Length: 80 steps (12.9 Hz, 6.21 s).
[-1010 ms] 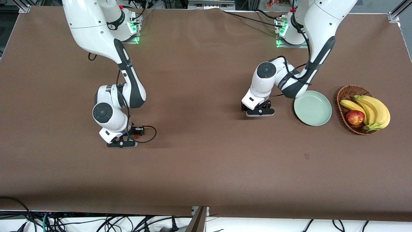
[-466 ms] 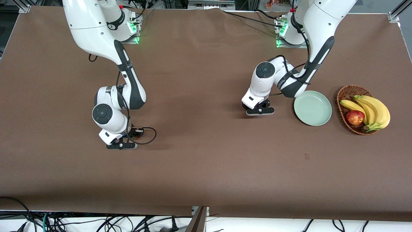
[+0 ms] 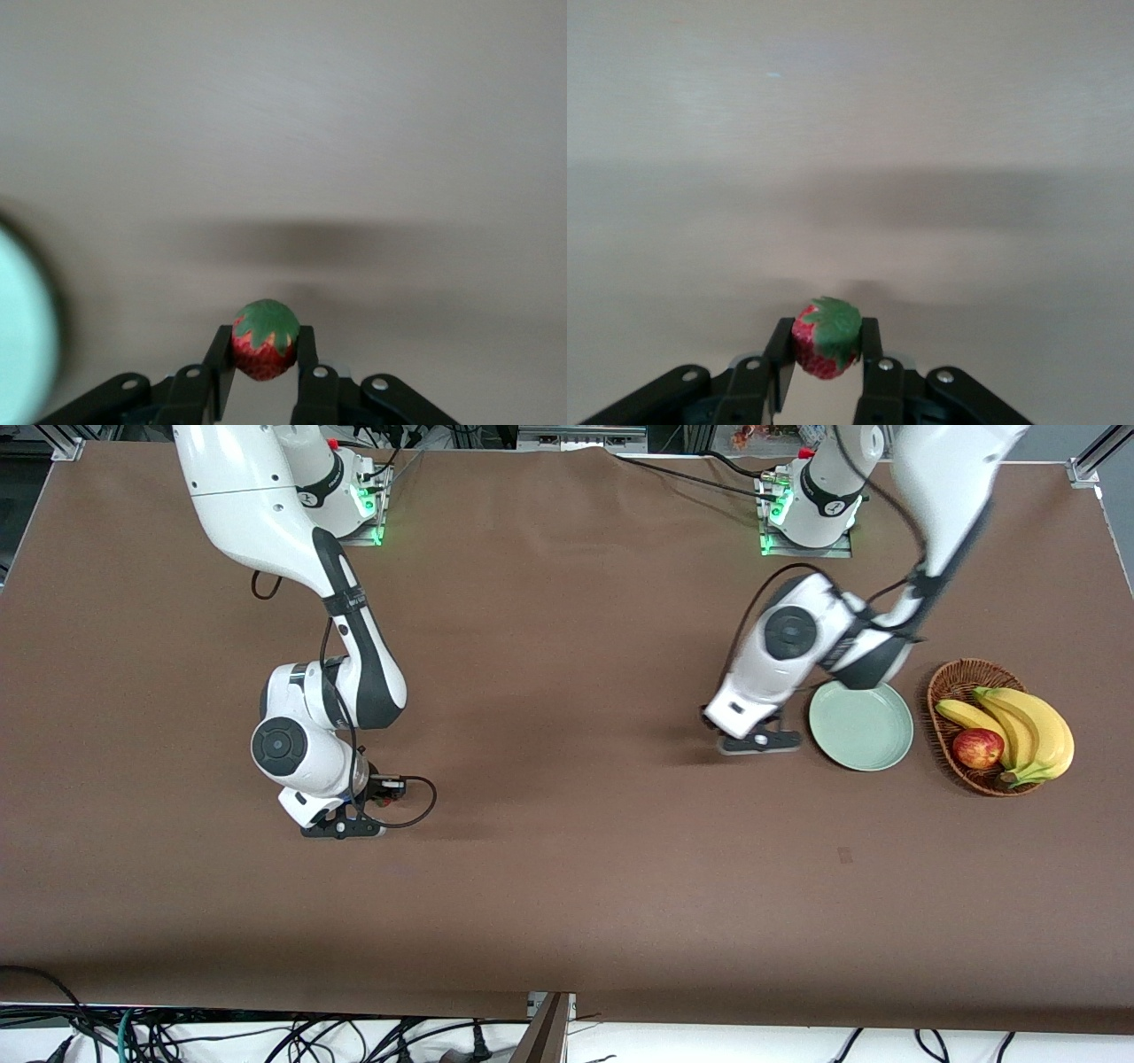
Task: Collect all strawberries into plate
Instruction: 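Close both grippers on their strawberries and lift them, then place the strawberry on the plate with the left gripper while the right carries another, then grasp the mid-table strawberry with the left gripper while the right grasps the third, then lower the strawberry onto the plate with the left gripper while the right lifts its strawberry, then carry the third strawberry mid-table and release it with the right gripper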
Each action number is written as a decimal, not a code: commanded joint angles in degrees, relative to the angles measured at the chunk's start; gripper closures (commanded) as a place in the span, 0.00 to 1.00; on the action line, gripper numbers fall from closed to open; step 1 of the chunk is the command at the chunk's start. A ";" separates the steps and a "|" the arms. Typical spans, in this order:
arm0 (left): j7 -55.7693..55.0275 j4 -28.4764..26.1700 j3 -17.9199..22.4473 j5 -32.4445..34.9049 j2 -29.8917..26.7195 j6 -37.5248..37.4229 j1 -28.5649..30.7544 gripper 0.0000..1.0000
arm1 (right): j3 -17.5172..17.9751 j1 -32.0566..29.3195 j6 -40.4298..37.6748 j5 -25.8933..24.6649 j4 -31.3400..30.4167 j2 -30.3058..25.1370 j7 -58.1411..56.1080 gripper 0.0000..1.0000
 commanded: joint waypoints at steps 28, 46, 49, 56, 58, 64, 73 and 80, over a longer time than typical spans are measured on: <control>18.17 2.71 -26.26 8.41 6.19 -15.10 42.30 0.00 | -0.63 25.83 0.63 4.84 12.33 2.83 51.57 0.23; -25.10 2.36 0.08 12.79 14.36 7.39 -9.30 0.00 | -32.56 21.62 16.31 5.54 -46.30 -20.99 -35.66 0.19; -26.86 2.71 1.14 15.18 15.86 8.37 -9.74 0.00 | -32.30 18.18 16.31 5.80 -46.39 -20.38 -38.76 0.20; -30.03 2.80 0.96 15.09 15.69 7.75 -10.36 0.74 | -29.22 18.18 16.48 12.74 -46.39 -18.54 -38.94 0.24; -29.86 2.97 0.88 15.00 15.42 7.58 -10.18 0.82 | -29.22 18.18 16.40 12.75 -46.39 -18.53 -39.11 0.27; -22.42 6.67 -7.27 12.81 12.96 -3.39 2.16 0.88 | -29.22 17.30 16.13 12.75 -48.15 -18.88 -41.66 0.75; 7.49 5.88 -13.03 15.96 15.24 -14.67 31.74 0.87 | -17.82 18.00 15.34 18.02 -33.26 -15.57 -25.20 0.98; 9.59 5.88 -10.55 16.06 15.95 -13.78 31.21 0.41 | -4.43 23.60 11.82 17.84 -10.04 -5.37 23.23 0.96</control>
